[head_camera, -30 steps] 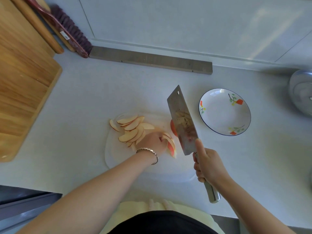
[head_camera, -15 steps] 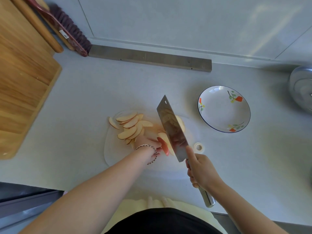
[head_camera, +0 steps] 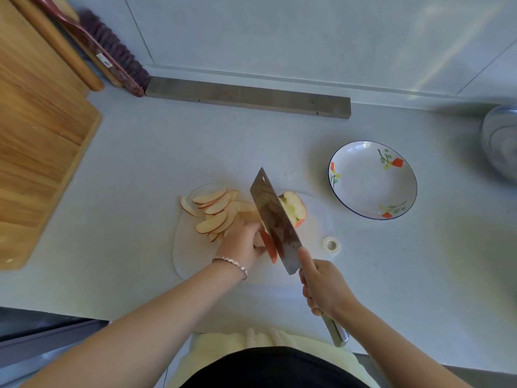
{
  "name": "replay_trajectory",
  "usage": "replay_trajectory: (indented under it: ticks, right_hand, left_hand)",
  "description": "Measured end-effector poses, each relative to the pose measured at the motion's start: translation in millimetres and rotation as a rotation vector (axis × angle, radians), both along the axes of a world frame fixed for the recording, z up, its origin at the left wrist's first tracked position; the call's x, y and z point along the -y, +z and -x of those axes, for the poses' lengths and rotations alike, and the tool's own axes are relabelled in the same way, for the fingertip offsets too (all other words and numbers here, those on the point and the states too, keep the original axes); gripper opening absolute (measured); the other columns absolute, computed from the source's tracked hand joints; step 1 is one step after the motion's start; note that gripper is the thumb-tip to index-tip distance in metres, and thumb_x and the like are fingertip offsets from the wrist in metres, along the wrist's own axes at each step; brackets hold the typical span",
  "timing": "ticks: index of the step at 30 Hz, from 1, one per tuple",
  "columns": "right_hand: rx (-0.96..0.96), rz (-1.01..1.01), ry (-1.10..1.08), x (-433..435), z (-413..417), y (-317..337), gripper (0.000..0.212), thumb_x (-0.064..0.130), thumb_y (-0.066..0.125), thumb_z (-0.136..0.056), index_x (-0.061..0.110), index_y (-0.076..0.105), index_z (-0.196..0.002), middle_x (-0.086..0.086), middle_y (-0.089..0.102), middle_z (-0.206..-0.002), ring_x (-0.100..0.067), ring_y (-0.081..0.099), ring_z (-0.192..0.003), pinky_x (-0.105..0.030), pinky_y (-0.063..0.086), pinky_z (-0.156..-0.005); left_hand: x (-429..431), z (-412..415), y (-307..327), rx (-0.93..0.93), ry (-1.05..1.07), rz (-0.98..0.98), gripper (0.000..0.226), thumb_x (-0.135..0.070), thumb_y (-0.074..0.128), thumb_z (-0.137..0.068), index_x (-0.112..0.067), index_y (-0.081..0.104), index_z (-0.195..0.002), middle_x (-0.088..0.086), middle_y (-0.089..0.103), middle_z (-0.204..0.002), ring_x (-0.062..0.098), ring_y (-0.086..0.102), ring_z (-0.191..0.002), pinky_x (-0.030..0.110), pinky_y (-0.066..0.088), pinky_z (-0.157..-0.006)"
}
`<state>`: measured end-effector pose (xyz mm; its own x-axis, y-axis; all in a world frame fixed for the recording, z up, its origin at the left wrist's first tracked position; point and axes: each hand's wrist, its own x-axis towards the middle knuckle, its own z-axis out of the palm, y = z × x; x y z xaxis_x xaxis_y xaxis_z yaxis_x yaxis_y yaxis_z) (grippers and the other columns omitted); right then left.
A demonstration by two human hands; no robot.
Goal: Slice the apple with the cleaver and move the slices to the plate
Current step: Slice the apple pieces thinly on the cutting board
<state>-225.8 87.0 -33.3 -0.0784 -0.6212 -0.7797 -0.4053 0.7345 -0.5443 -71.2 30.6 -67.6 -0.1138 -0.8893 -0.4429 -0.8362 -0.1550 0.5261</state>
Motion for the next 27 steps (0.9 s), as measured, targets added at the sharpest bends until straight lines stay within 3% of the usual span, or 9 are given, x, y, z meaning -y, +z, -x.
replay_trajectory:
  ticks: [2,5,7,10,17,20,22,24,27]
  right_hand:
    - [-0.008,0.011,-0.014,2,2,1,0.053,0.058,0.033,-0.093,0.012,0.035,-0.068,0.000,0.032,-0.050,-0.012,0.027,-0.036,-0.019,0.026,-0.041]
    - [-0.028,0.024,-0.031,5,8,4,0.052,0.057,0.034,-0.093,0.012,0.034,-0.066,0.001,0.032,-0.047,-0.013,0.028,-0.035,-0.019,0.026,-0.041]
    - [-0.026,0.026,-0.041,6,12,6,0.052,0.057,0.036,-0.092,0.013,0.033,-0.066,0.001,0.031,-0.047,-0.014,0.027,-0.037,-0.020,0.025,-0.041]
    - [-0.003,0.034,-0.060,7,12,9,0.051,0.057,0.036,-0.092,0.012,0.033,-0.068,0.001,0.029,-0.048,-0.014,0.024,-0.038,-0.020,0.023,-0.042]
    - [0.010,0.041,-0.066,7,10,11,0.053,0.056,0.035,-0.093,0.013,0.033,-0.063,0.001,0.028,-0.048,-0.013,0.023,-0.037,-0.019,0.023,-0.041]
    - [0.024,0.014,-0.080,6,10,12,0.053,0.056,0.035,-0.093,0.013,0.034,-0.063,0.000,0.027,-0.049,-0.013,0.022,-0.038,-0.020,0.022,-0.042]
    - [0.059,-0.005,-0.095,5,6,10,0.052,0.057,0.035,-0.093,0.013,0.031,-0.065,-0.001,0.024,-0.050,-0.014,0.020,-0.039,-0.021,0.020,-0.044]
    - [0.080,-0.019,-0.090,3,0,7,0.051,0.057,0.035,-0.093,0.013,0.030,-0.066,-0.001,0.024,-0.051,-0.013,0.019,-0.038,-0.020,0.019,-0.043]
    - [0.082,-0.034,-0.063,0,-10,1,0.050,0.057,0.035,-0.093,0.013,0.031,-0.068,0.001,0.026,-0.050,-0.012,0.021,-0.035,-0.018,0.020,-0.041]
  left_hand:
    - [0,-8,0,0.114,-0.301,0.127,0.028,-0.019,0.067,-0.081,-0.017,0.062,-0.108,0.006,0.052,-0.116,0.027,0.056,-0.104,0.032,0.050,-0.078]
    - [3,-12,-6,0.241,-0.587,0.316,0.036,-0.017,0.088,-0.042,-0.018,0.072,-0.074,0.004,0.064,-0.084,0.028,0.062,-0.080,0.025,0.050,-0.051]
    - [9,-13,-12,0.290,-0.664,0.408,0.040,-0.020,0.089,-0.025,-0.022,0.070,-0.060,-0.003,0.067,-0.075,0.020,0.049,-0.080,0.022,0.051,-0.051]
    - [10,-11,-11,0.346,-0.848,0.508,0.035,-0.022,0.086,-0.031,-0.022,0.069,-0.061,-0.008,0.068,-0.071,0.017,0.039,-0.080,0.022,0.052,-0.055]
    - [8,-8,-24,0.386,-0.857,0.672,0.019,-0.025,0.054,-0.070,-0.022,0.065,-0.055,-0.004,0.061,-0.061,0.020,0.043,-0.076,0.022,0.052,-0.055]
    - [-1,-13,-15,0.360,-0.779,0.527,0.026,-0.034,0.087,-0.044,-0.020,0.066,-0.053,-0.004,0.063,-0.057,0.016,0.061,-0.058,0.017,0.046,-0.046]
    - [-6,-18,-8,0.327,-0.604,0.424,0.032,-0.022,0.089,-0.040,-0.015,0.064,-0.058,-0.001,0.061,-0.055,0.018,0.061,-0.052,0.017,0.042,-0.042]
    - [-7,-24,-2,0.260,-0.440,0.296,0.018,-0.016,0.075,-0.069,-0.008,0.065,-0.082,0.009,0.065,-0.080,0.026,0.064,-0.077,0.025,0.045,-0.053]
    - [-5,-26,-6,0.327,-0.471,0.184,0.037,-0.030,0.054,-0.089,-0.014,0.054,-0.122,0.003,0.049,-0.125,0.023,0.047,-0.117,0.031,0.044,-0.082]
